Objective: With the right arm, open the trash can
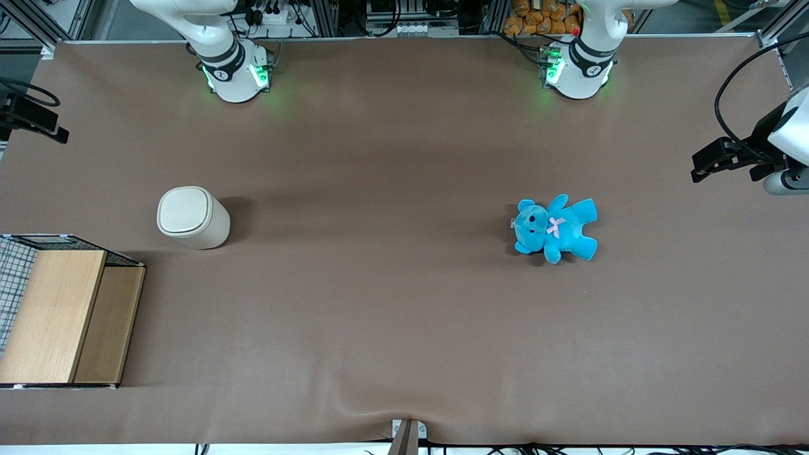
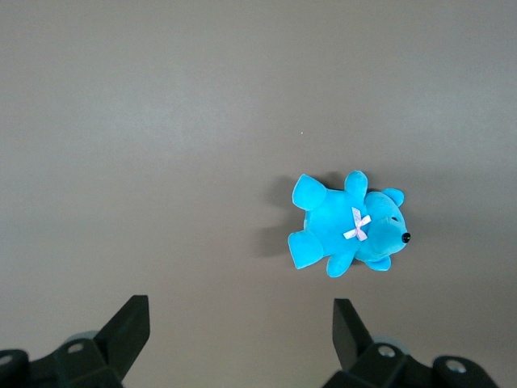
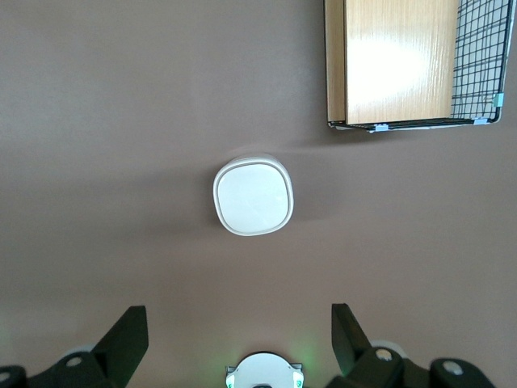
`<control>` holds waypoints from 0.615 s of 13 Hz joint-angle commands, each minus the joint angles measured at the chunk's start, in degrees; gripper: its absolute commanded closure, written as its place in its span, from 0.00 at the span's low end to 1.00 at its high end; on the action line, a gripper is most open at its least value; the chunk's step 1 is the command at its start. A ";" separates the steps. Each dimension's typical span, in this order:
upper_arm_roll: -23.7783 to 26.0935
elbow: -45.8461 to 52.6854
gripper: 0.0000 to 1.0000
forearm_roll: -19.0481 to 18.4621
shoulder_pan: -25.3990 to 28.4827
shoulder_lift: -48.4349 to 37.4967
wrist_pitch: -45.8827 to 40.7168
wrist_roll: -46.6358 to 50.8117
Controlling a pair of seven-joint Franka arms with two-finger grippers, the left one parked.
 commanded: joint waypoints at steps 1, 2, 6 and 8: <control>-0.45 0.96 0.00 -0.81 0.73 0.11 -0.85 -0.03; -0.36 0.96 0.00 -0.81 0.64 0.19 -0.85 -0.20; -0.54 1.93 0.00 -0.55 0.12 0.63 -1.02 -0.28; -0.63 1.93 0.00 -0.11 -0.06 0.72 -1.03 -0.37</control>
